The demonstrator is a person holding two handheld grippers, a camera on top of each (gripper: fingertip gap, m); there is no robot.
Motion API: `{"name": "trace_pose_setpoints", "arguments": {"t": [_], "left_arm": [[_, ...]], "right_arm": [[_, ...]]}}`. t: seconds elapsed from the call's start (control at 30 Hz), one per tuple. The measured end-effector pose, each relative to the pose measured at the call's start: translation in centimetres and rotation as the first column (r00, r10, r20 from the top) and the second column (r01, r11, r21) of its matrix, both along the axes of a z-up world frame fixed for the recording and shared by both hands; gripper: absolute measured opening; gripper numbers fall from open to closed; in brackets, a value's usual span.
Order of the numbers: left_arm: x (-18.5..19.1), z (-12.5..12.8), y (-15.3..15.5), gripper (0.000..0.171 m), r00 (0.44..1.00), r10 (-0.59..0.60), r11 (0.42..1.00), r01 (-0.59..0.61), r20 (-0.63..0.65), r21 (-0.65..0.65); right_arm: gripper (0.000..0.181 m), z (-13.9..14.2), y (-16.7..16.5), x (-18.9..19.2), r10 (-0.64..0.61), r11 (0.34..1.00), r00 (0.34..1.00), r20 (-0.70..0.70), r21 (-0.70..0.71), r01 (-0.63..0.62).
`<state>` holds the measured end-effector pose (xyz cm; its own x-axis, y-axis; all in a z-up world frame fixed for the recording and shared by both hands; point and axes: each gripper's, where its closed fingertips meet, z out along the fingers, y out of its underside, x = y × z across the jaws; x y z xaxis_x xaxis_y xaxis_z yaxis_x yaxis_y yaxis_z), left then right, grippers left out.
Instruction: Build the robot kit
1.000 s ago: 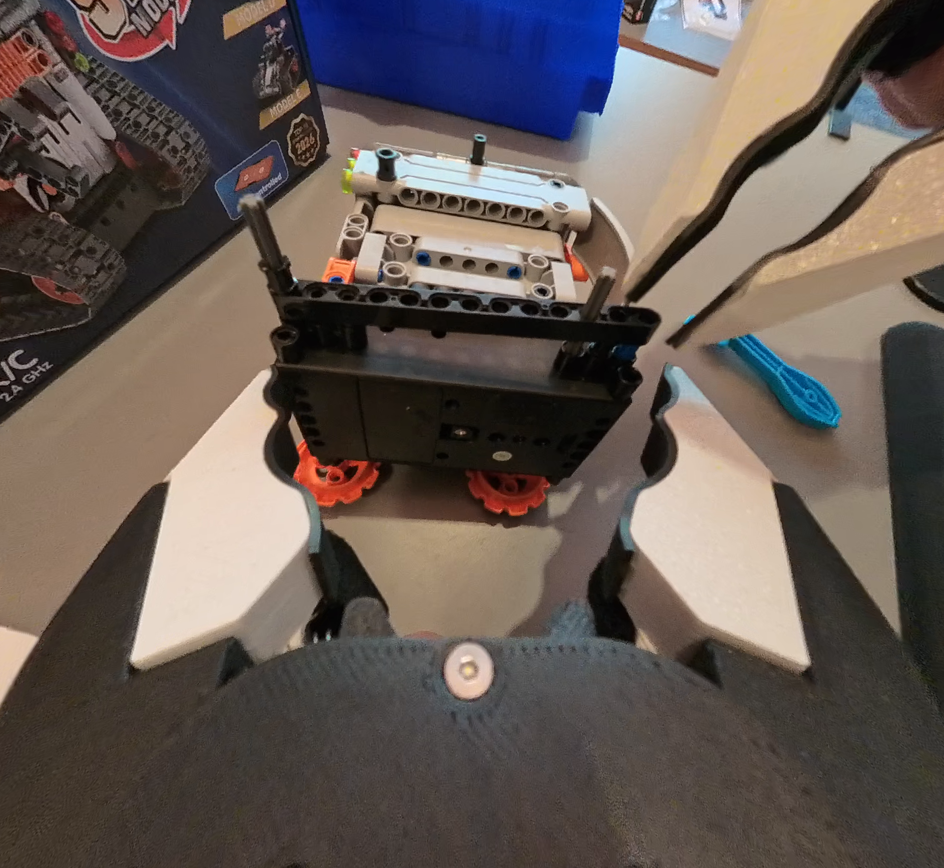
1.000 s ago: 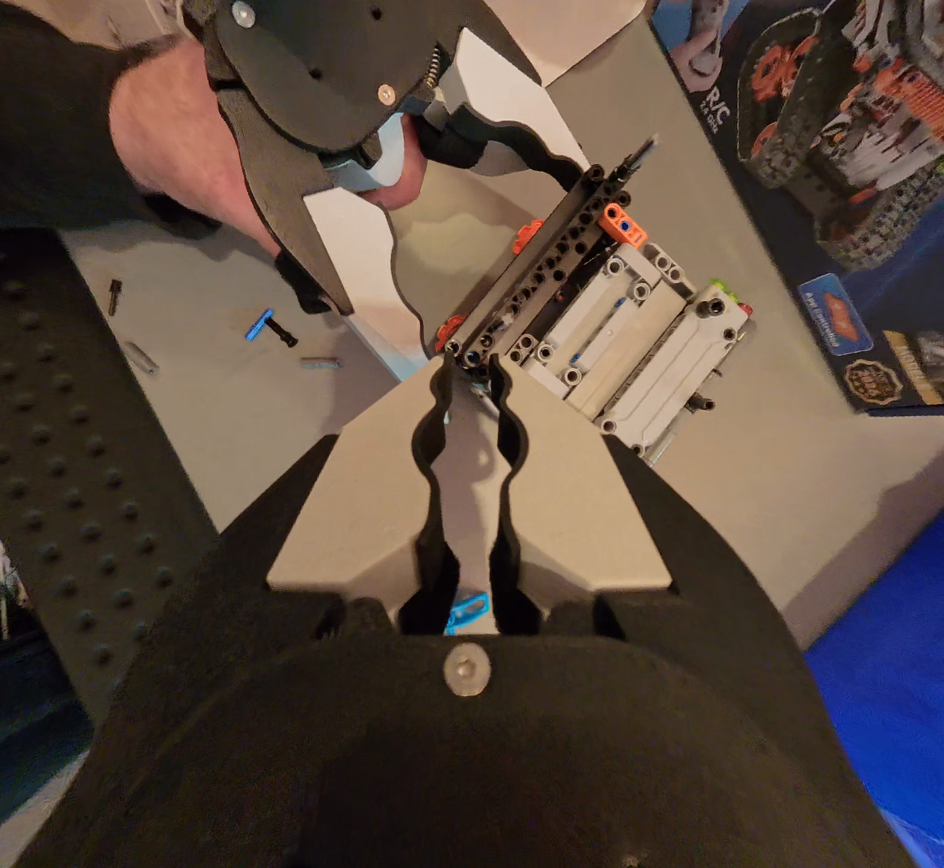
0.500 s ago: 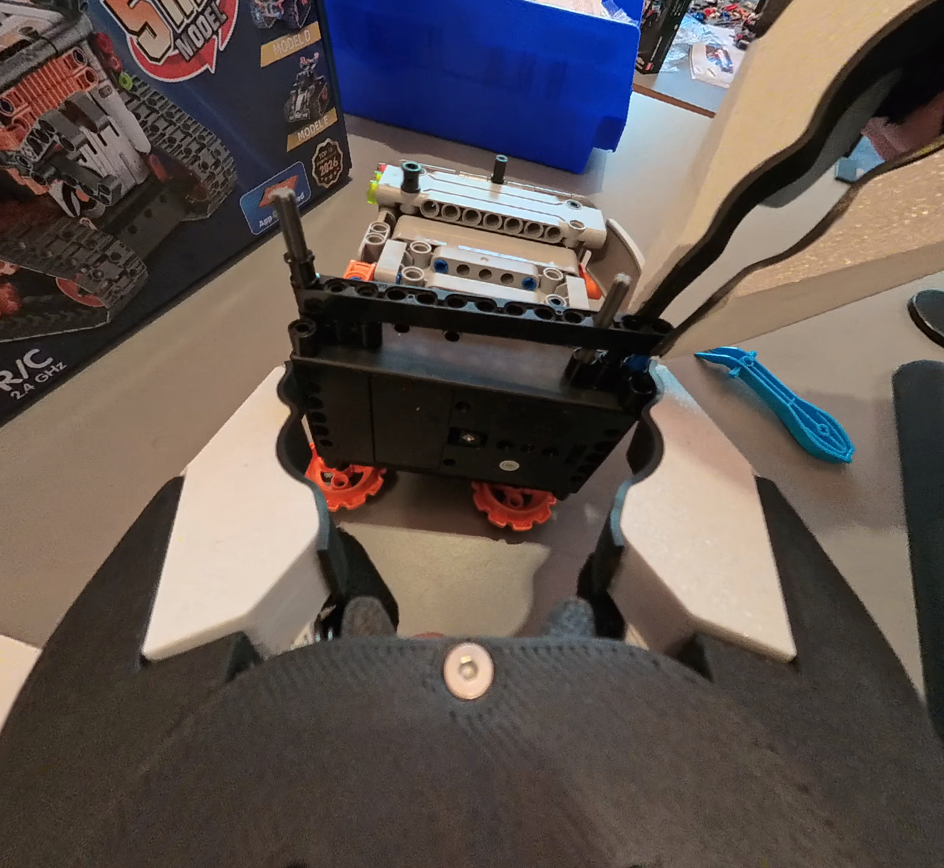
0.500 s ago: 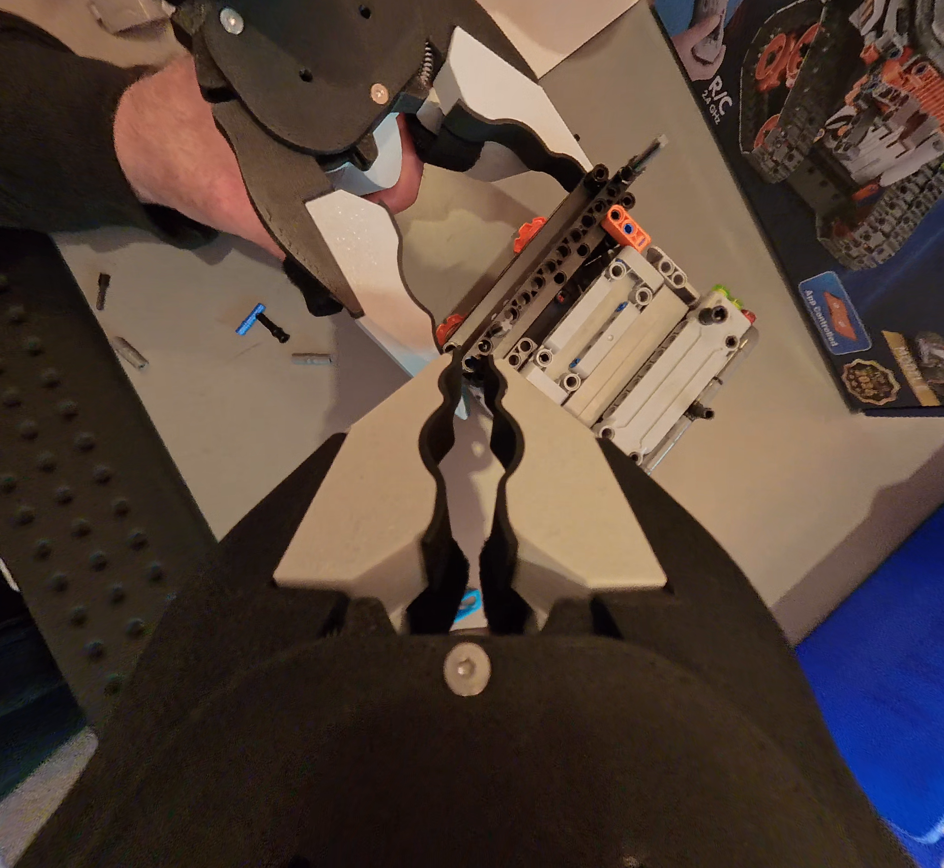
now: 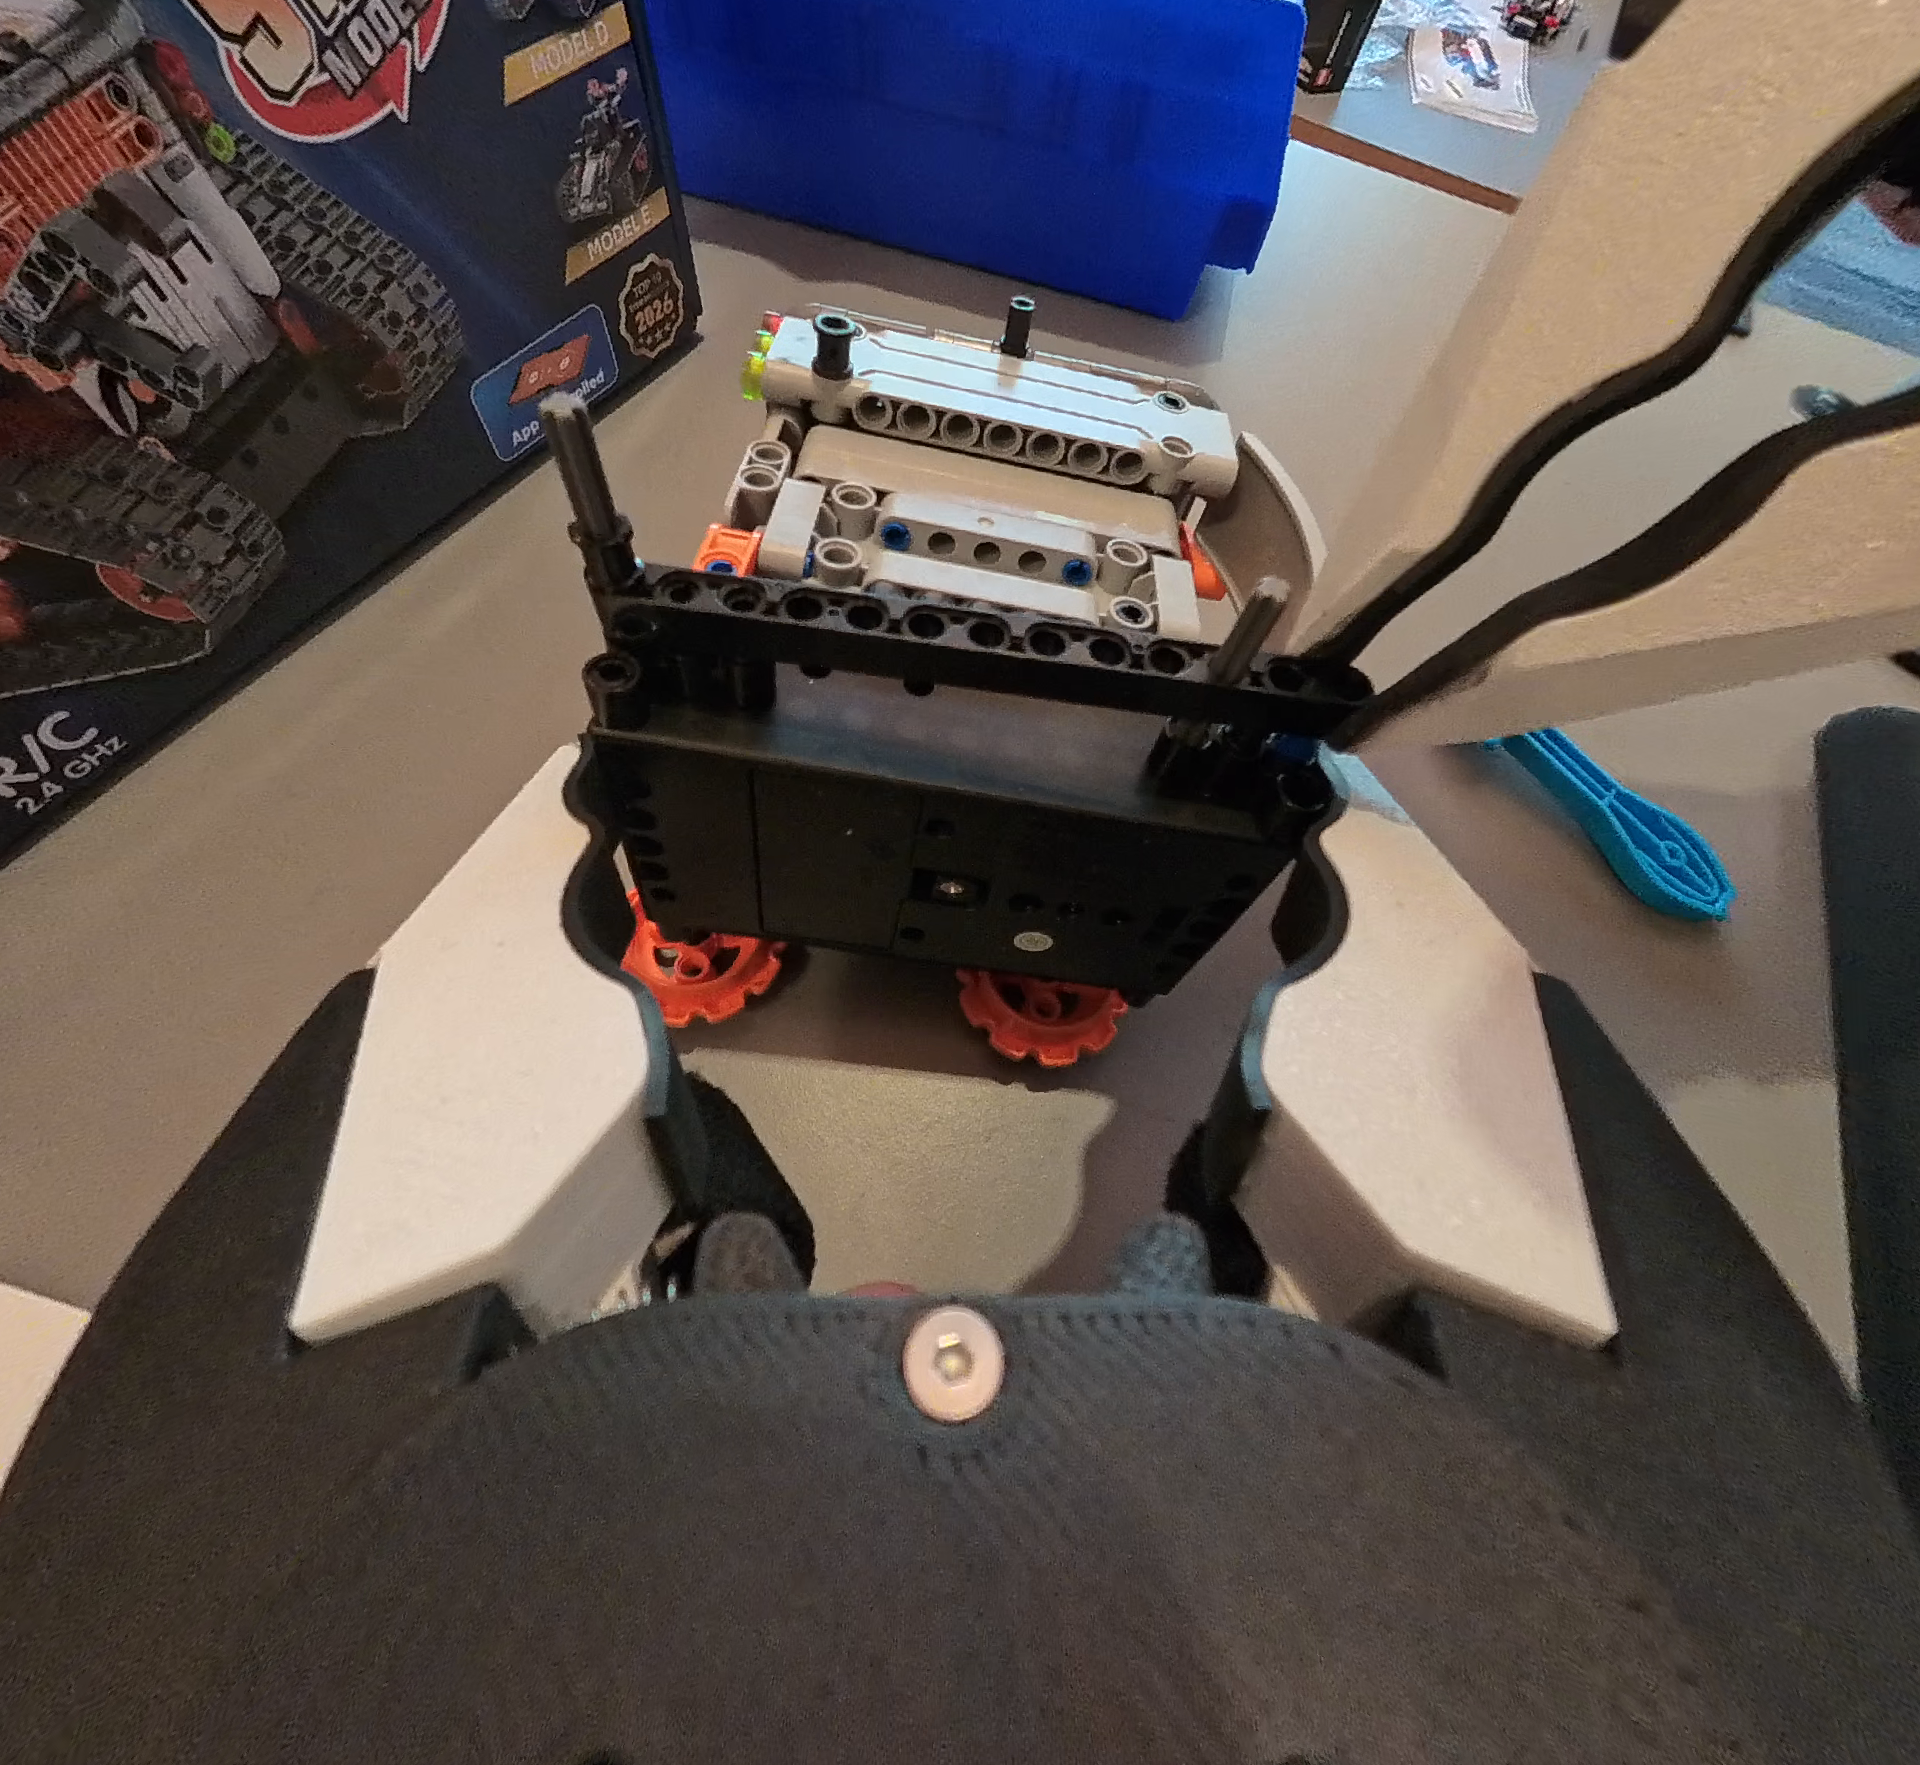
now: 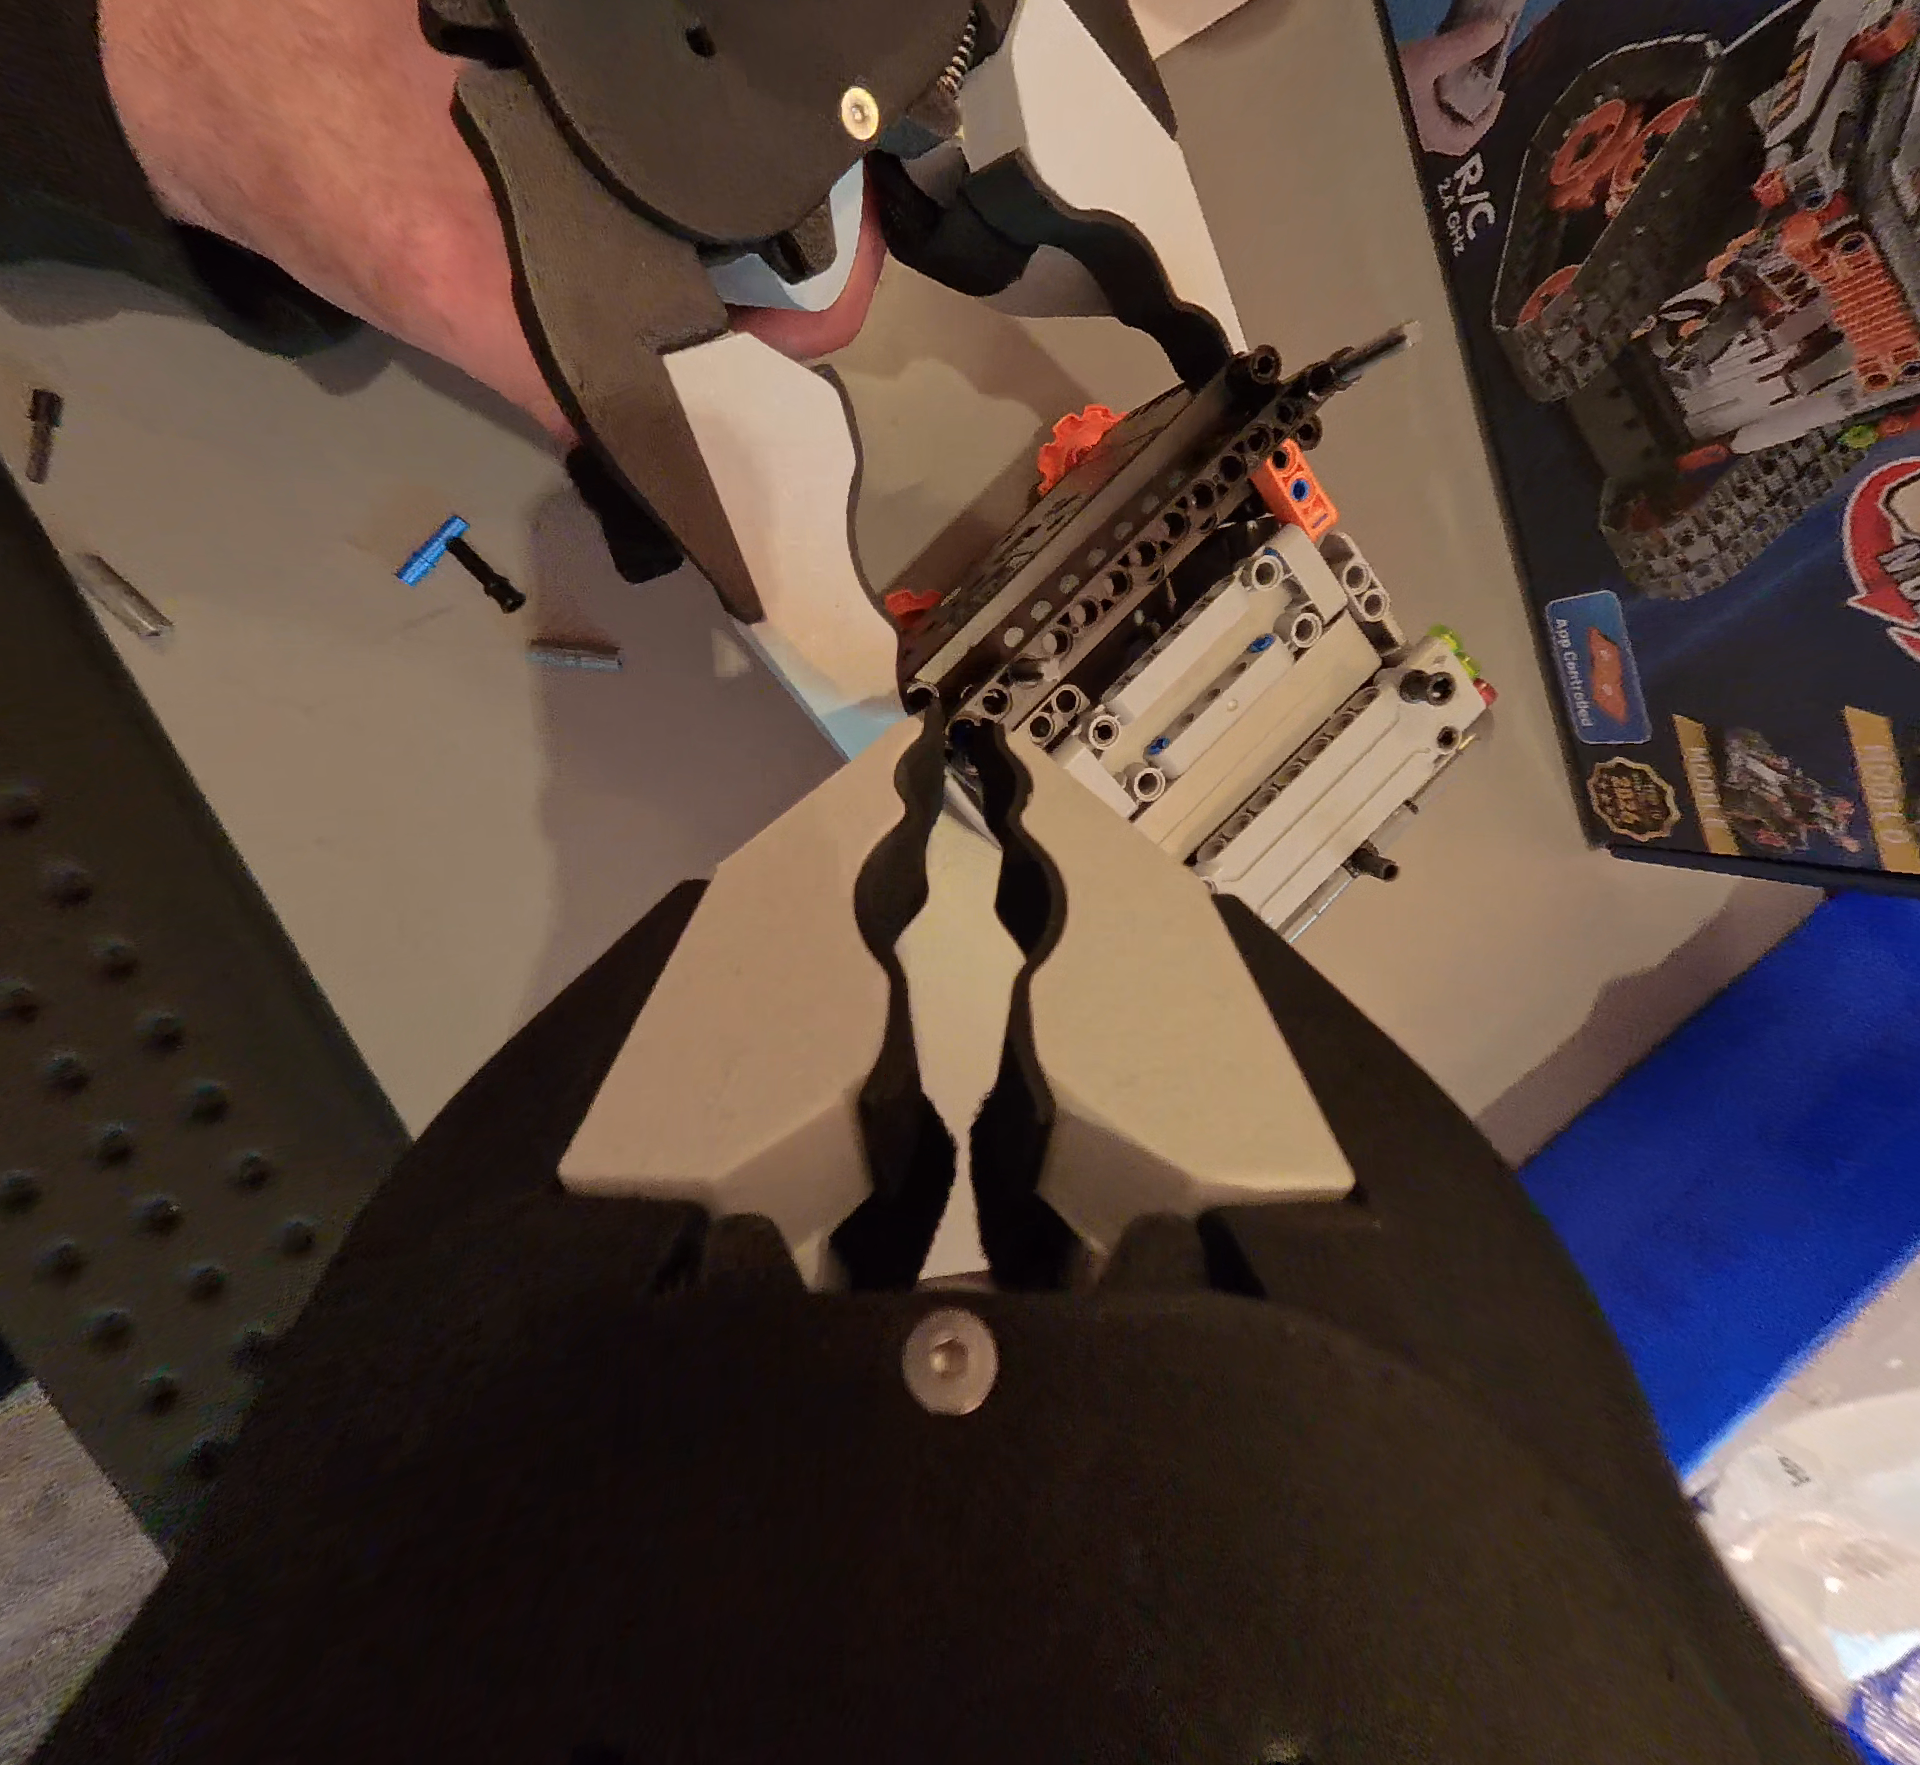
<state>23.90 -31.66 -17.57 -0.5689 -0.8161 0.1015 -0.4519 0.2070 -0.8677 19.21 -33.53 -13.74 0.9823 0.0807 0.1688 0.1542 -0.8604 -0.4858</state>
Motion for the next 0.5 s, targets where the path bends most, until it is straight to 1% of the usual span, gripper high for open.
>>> {"name": "trace_pose_setpoints", "arguments": {"t": [0.07,0.27,0.43,0.5], "left_arm": [[-0.01,-0.01,-0.01,0.126,1.0,-0.001,1.0,0.001,-0.003,0.004],[0.0,-0.03,-0.02,0.126,1.0,-0.004,1.0,0.004,-0.01,0.004],[0.02,-0.01,-0.12,0.126,1.0,-0.002,1.0,0.002,-0.009,0.015],[-0.01,-0.02,0.01,0.126,1.0,-0.003,1.0,0.003,-0.014,0.013]], "right_arm": [[0.004,-0.08,-0.12,0.02,0.011,1.0,0.999,0.033,-0.02,-0.011],[0.003,-0.3,-0.35,0.11,0.097,0.99,0.977,0.189,-0.116,-0.076],[0.003,-0.46,-0.54,0.19,0.126,0.985,0.965,0.228,-0.146,-0.094],[0.003,-0.43,-0.4,0.17,0.083,0.993,0.984,0.155,-0.101,-0.067]]}}
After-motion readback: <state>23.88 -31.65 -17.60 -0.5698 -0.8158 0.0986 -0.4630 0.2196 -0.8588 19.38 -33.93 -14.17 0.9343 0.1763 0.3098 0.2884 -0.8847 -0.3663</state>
